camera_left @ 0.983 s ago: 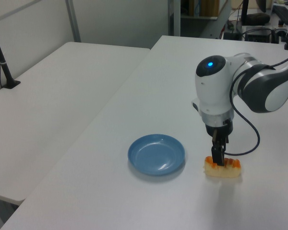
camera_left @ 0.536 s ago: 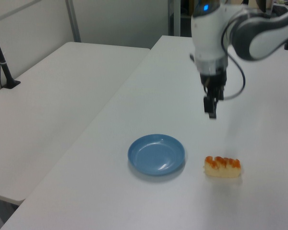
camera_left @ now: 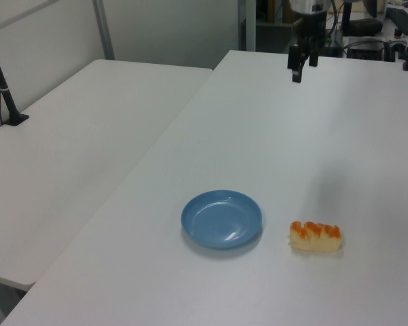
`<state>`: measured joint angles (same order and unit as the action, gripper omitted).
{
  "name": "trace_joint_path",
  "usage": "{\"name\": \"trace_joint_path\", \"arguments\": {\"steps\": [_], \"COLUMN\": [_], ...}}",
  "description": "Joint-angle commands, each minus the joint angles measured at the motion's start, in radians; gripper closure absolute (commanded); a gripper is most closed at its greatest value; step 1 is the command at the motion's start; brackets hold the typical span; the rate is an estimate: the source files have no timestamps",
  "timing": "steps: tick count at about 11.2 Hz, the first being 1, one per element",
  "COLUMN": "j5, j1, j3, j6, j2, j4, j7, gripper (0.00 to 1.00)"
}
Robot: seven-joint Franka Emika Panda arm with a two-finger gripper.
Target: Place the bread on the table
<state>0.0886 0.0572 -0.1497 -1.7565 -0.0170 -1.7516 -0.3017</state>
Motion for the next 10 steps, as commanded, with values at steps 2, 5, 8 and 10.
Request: {"name": "trace_joint_path", "arguments": {"steps": [2, 5, 8, 10], "j5": [-0.064, -0.092, -0.098, -0.095], "j1": [0.021, 0.14, 0.142, 0.138], "j3": [0.166, 0.159, 0.138, 0.13], "j6": [0.012, 0.098, 0.193, 0.172], "j2": [-0.073, -0.066, -0.025, 0.018], "j4": [0.048, 0.159, 0.216, 0.234], "j7": [0.302, 0.355, 0.334, 0.289], "gripper": [0.0, 0.0, 0.0, 0.0]}}
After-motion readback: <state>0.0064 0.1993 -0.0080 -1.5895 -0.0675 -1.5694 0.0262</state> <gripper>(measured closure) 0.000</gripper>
